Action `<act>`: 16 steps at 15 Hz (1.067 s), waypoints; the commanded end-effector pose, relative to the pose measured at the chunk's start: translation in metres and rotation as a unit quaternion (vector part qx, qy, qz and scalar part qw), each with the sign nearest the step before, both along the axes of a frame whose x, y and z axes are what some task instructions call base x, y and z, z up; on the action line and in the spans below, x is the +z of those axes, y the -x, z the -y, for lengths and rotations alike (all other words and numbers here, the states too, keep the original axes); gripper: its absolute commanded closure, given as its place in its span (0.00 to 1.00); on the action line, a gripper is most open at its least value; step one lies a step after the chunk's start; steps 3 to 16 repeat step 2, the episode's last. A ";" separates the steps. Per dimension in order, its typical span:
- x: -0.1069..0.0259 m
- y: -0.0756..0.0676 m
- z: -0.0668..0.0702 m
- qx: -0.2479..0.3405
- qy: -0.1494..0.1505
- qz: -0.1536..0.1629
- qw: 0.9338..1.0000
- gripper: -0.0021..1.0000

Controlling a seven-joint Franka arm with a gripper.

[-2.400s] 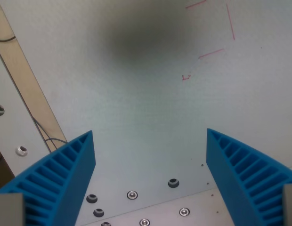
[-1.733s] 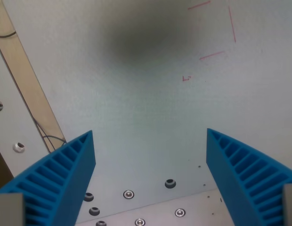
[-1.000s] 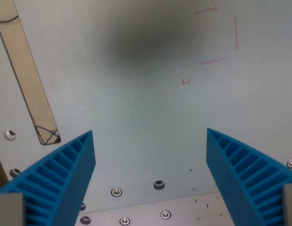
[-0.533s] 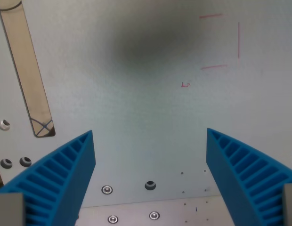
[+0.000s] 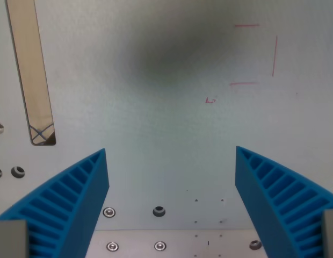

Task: Rotate around base positive z

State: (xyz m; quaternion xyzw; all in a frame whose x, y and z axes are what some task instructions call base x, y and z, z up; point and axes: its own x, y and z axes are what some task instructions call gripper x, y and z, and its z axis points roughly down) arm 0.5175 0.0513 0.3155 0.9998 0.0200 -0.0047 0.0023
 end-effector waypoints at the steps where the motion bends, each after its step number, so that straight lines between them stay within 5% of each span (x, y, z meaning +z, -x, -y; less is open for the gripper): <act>1: 0.001 0.000 0.001 0.085 0.001 0.002 0.996 0.00; 16: 0.001 0.000 0.001 0.092 0.001 0.002 0.996 0.00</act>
